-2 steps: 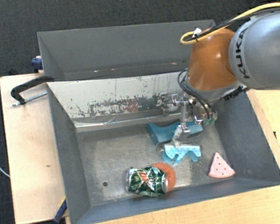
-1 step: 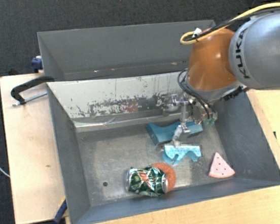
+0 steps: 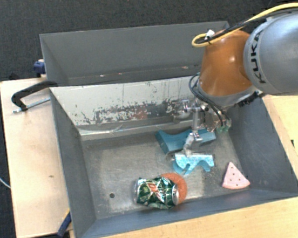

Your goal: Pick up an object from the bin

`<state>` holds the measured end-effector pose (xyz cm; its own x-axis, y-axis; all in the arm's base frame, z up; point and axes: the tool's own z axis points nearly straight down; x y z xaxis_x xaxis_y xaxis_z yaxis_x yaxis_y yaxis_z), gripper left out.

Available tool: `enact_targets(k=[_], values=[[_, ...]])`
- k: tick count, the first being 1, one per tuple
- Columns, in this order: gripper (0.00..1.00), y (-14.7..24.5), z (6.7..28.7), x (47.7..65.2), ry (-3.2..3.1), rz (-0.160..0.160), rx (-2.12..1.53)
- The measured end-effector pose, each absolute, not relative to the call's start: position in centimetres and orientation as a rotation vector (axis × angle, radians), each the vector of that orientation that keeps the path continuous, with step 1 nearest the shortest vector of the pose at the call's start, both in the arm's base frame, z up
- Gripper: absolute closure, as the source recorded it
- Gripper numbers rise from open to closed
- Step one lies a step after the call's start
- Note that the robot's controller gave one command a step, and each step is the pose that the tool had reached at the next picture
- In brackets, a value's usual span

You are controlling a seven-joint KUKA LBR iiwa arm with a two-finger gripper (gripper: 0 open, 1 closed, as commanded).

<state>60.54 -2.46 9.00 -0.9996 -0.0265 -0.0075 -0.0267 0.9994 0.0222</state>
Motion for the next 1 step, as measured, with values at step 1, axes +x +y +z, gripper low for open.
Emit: enact_targets(k=[1], values=[[1.00, -2.46, 9.00, 60.55, 3.134, 0.035, -0.042]])
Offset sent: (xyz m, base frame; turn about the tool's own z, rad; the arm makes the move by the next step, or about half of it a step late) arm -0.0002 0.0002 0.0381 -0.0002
